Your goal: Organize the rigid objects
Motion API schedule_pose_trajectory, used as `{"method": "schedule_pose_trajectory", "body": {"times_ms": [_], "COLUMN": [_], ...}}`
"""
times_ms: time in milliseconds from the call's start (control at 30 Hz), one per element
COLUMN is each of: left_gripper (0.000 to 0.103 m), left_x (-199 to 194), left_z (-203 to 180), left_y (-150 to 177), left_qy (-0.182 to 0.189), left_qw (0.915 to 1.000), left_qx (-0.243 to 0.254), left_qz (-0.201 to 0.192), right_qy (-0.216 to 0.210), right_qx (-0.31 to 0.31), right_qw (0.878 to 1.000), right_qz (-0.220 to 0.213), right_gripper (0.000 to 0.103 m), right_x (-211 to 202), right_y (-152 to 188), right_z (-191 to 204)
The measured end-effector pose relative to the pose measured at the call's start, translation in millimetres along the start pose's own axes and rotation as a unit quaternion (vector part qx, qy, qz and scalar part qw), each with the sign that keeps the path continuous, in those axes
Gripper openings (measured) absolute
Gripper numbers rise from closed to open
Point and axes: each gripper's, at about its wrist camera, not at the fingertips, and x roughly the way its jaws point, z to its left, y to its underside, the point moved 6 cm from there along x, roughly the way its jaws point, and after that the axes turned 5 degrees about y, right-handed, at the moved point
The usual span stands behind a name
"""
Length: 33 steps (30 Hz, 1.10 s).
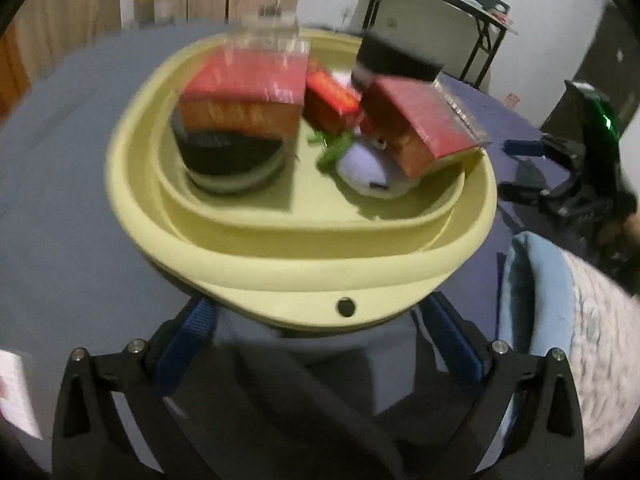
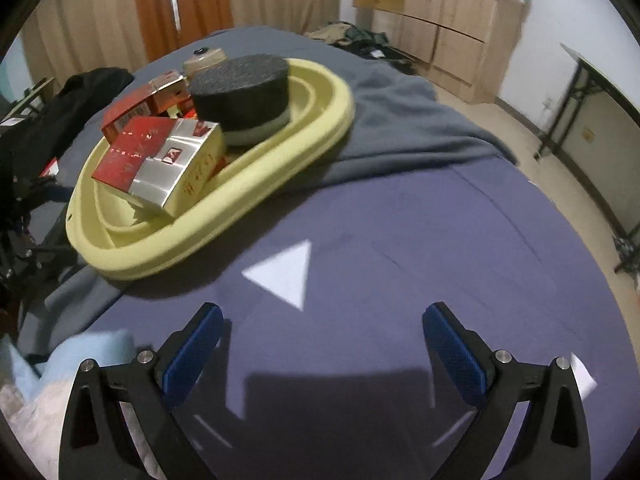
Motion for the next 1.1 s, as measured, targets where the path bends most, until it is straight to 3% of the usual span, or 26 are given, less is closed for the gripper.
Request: {"method": "schedule_pose_trajectory", "body": {"times_ms": [33, 167, 267, 533, 1100], "left_gripper": [0.103, 0.103, 0.103, 0.103, 0.103], "left_x": [7.2, 19.7, 22.3, 23.5, 25.4], "left_z": [1.1, -6.3, -8.9, -14.1, -12.9], "left_y": [0.9, -0.7, -1.5, -1.2, -1.7], "left_qy": [0.012, -0.07, -0.095, -0.106, -0.106], "left_qw": [0.9998, 0.997, 0.9934, 0.9924, 0.9925], "left_qx": [-0.017, -0.025, -0.031, -0.027, -0.028], "left_qz": [0.008, -0.023, -0.055, -0.056, -0.055], "right_qy": [0.001, 0.0, 0.0, 0.023, 0.018], "right_qx": [-0.007, -0.02, -0.031, -0.042, -0.04], "right_qw": [1.0, 0.999, 0.999, 0.998, 0.998], "right_qz": [-0.006, -0.034, -0.034, -0.034, -0.034], "right_gripper": [0.103, 0.103, 0.103, 0.103, 0.103], "right_x": [7.5, 29.7, 43.6, 55.7, 51.4], "right_y": [-3.9, -12.8, -16.5, -20.8, -18.9], "right_z": [3.2, 8.8, 12.2, 22.5, 18.3]}}
